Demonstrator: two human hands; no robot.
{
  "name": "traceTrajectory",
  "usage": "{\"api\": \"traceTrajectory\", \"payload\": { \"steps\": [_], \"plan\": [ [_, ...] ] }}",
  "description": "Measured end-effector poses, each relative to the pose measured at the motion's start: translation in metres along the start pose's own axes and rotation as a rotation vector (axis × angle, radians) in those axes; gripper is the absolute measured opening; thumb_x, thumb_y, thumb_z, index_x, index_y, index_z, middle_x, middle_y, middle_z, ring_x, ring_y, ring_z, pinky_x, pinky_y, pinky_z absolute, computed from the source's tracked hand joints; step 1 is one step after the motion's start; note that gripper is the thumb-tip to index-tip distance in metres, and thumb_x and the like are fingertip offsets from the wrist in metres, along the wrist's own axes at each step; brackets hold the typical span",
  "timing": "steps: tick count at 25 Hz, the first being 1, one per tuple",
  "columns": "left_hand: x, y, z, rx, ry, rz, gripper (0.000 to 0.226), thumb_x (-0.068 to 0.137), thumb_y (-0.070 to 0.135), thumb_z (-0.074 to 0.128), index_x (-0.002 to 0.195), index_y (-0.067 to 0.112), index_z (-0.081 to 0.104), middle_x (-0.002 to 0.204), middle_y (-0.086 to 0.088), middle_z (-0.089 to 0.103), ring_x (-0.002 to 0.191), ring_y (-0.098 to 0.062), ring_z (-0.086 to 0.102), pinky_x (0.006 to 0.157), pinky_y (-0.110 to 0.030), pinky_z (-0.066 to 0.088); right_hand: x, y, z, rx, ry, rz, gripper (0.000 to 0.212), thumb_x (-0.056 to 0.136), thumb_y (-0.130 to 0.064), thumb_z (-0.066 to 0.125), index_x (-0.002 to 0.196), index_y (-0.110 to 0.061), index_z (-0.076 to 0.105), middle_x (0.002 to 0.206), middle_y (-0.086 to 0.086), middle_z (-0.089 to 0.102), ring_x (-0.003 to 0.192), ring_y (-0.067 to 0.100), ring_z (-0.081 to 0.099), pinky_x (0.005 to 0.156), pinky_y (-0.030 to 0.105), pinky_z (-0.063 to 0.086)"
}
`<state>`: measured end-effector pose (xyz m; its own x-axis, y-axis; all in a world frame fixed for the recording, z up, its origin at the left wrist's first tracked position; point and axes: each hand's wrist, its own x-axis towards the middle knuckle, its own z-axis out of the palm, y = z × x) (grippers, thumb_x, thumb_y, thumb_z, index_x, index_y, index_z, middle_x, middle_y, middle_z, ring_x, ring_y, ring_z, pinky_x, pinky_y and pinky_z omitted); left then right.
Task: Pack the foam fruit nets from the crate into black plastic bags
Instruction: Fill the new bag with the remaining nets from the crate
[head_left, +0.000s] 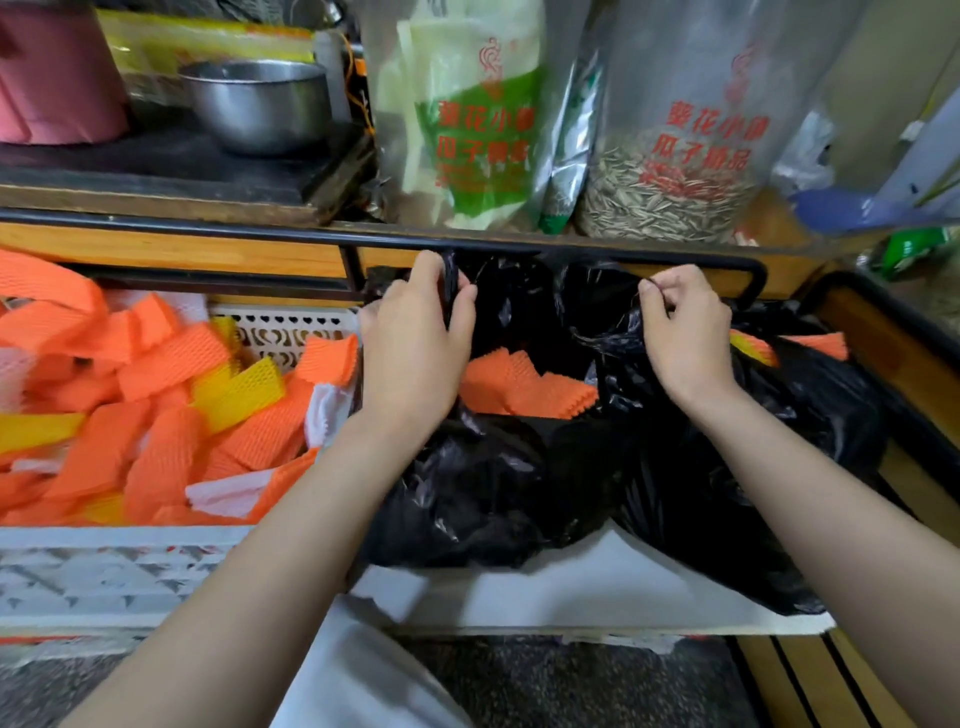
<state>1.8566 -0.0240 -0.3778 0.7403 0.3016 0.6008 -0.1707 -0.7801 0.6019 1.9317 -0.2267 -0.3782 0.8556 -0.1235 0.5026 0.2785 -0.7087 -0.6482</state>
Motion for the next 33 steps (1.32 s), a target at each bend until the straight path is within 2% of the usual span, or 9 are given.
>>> {"api": "traceTrajectory", "payload": {
  "steps": [4, 7, 10, 14, 19, 21, 24, 29, 33],
  "plan": [
    [-0.021, -0.031, 0.009, 0.121, -0.143, -0.149, 0.015, 0.093, 0.025, 0.051, 0.097, 0.011, 0.051, 0.085, -0.014, 0.065, 0.087, -0.038, 0.06, 0.075, -0.042, 0.04, -0.021, 0.021, 0.006, -0.14, -0.219, 0.084, 0.018, 0.095, -0.022, 0.052, 0.092, -0.008, 0.062, 0.07, 0.001, 0.059, 0.073, 0.019, 0.058, 0.057, 0.022, 0.03],
    [-0.035, -0.042, 0.007, 0.142, -0.174, -0.159, 0.015, 0.093, 0.025, 0.052, 0.095, 0.011, 0.05, 0.079, -0.013, 0.065, 0.082, -0.037, 0.061, 0.065, -0.037, 0.038, -0.027, 0.024, 0.015, -0.209, -0.312, 0.123, 0.016, 0.094, -0.024, 0.052, 0.099, -0.011, 0.06, 0.08, 0.004, 0.062, 0.085, 0.026, 0.062, 0.068, 0.028, 0.042],
    [-0.031, -0.044, 0.0, 0.163, -0.182, -0.142, 0.018, 0.093, 0.028, 0.051, 0.098, 0.011, 0.049, 0.079, -0.014, 0.063, 0.082, -0.037, 0.06, 0.065, -0.038, 0.038, -0.022, -0.001, 0.023, -0.275, -0.302, -0.051, 0.016, 0.093, -0.02, 0.05, 0.106, -0.014, 0.057, 0.105, 0.006, 0.059, 0.097, 0.024, 0.058, 0.077, 0.034, 0.047],
    [-0.026, -0.051, -0.022, 0.157, -0.166, -0.063, 0.017, 0.093, 0.033, 0.05, 0.092, 0.016, 0.05, 0.08, -0.003, 0.058, 0.084, -0.028, 0.056, 0.07, -0.037, 0.038, -0.035, -0.06, 0.042, -0.189, -0.314, -0.372, 0.017, 0.091, -0.016, 0.052, 0.108, -0.014, 0.056, 0.108, 0.002, 0.052, 0.105, 0.02, 0.051, 0.082, 0.033, 0.044],
    [-0.029, -0.117, -0.067, 0.274, -0.228, -0.002, 0.034, 0.086, 0.04, 0.038, 0.093, 0.014, 0.057, 0.093, -0.004, 0.057, 0.095, -0.029, 0.053, 0.081, -0.042, 0.041, -0.065, -0.13, 0.093, -0.019, -0.541, -0.588, 0.029, 0.094, -0.02, 0.051, 0.122, -0.016, 0.048, 0.121, -0.001, 0.046, 0.115, 0.013, 0.045, 0.094, 0.027, 0.04],
    [-0.032, -0.161, -0.09, 0.323, -0.234, -0.119, 0.037, 0.085, 0.041, 0.039, 0.098, 0.012, 0.059, 0.1, -0.009, 0.056, 0.099, -0.033, 0.053, 0.083, -0.043, 0.042, -0.071, -0.151, 0.122, 0.011, -0.632, -0.632, 0.034, 0.094, -0.02, 0.051, 0.127, -0.017, 0.044, 0.126, -0.001, 0.043, 0.119, 0.012, 0.042, 0.095, 0.024, 0.037],
    [-0.035, -0.229, -0.117, 0.367, -0.221, -0.345, 0.025, 0.088, 0.025, 0.059, 0.108, 0.01, 0.059, 0.109, -0.014, 0.055, 0.107, -0.036, 0.052, 0.088, -0.048, 0.042, -0.072, -0.181, 0.18, 0.003, -0.777, -0.651, 0.039, 0.095, -0.022, 0.049, 0.132, -0.016, 0.039, 0.133, 0.002, 0.039, 0.123, 0.015, 0.04, 0.094, 0.026, 0.034],
    [-0.026, -0.306, -0.122, 0.45, -0.394, -0.615, 0.052, 0.085, 0.033, 0.065, 0.126, 0.006, 0.048, 0.125, -0.021, 0.05, 0.118, -0.04, 0.047, 0.098, -0.047, 0.039, -0.076, -0.195, 0.289, -0.184, -0.964, -0.654, 0.052, 0.095, -0.024, 0.05, 0.14, -0.006, 0.03, 0.143, 0.013, 0.034, 0.133, 0.027, 0.033, 0.106, 0.036, 0.031],
    [-0.022, -0.329, -0.106, 0.353, -0.59, -0.749, 0.072, 0.084, 0.032, 0.068, 0.136, -0.001, 0.032, 0.135, -0.025, 0.047, 0.125, -0.037, 0.046, 0.1, -0.039, 0.038, -0.087, -0.176, 0.349, -0.309, -1.172, -0.581, 0.07, 0.09, -0.031, 0.06, 0.144, -0.007, 0.023, 0.147, 0.015, 0.03, 0.137, 0.03, 0.029, 0.112, 0.039, 0.027]
  ]
}}
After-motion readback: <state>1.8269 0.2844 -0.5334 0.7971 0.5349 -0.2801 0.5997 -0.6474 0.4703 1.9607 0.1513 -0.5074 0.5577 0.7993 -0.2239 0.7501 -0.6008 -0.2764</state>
